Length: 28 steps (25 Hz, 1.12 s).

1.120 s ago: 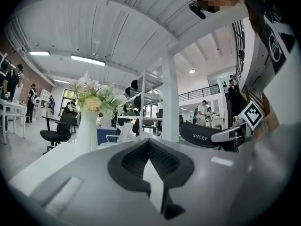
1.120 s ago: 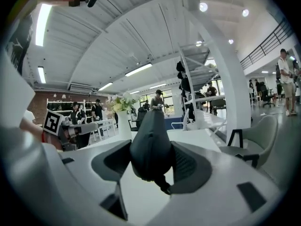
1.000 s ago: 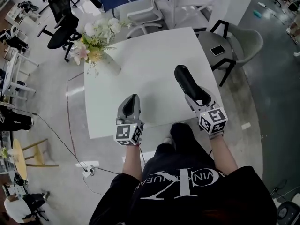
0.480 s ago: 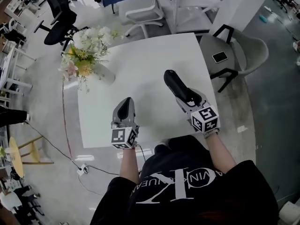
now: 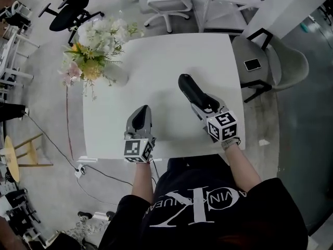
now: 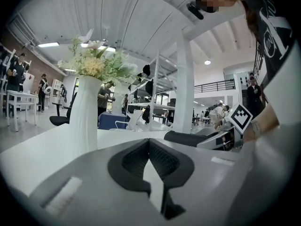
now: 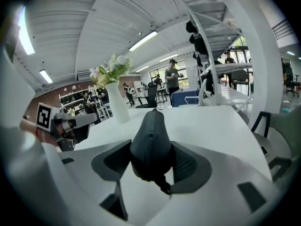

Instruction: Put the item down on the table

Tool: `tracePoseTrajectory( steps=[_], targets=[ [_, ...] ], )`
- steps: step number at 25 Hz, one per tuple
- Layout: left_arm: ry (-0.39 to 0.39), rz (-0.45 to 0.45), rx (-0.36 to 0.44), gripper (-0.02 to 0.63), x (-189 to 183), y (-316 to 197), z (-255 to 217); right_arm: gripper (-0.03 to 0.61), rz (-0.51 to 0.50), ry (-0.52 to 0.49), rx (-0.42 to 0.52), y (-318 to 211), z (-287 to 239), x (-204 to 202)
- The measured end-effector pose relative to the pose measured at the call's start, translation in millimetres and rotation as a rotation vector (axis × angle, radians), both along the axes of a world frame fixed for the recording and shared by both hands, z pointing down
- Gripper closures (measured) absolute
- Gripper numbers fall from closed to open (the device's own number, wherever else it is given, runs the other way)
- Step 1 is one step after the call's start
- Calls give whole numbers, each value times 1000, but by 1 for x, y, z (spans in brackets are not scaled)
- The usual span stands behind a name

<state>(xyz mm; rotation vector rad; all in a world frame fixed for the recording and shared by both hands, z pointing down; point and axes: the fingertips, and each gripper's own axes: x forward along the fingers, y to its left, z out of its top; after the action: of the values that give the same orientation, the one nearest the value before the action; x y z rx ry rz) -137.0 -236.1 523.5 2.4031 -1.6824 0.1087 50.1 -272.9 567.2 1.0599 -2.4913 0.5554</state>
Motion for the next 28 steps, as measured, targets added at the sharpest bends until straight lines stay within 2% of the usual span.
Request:
tracePoseTrajectory(
  steps=[13, 20, 28],
  targets=[
    [-7, -56, -41, 601, -22, 8, 20, 314, -95, 1, -92, -21, 23, -49],
    [7, -128, -75, 601, -42, 24, 26, 314, -109, -4, -105, -28, 25, -58],
    [4, -151, -68, 601, -47, 30, 23, 314, -107, 7, -114, -34, 28, -57]
  ],
)
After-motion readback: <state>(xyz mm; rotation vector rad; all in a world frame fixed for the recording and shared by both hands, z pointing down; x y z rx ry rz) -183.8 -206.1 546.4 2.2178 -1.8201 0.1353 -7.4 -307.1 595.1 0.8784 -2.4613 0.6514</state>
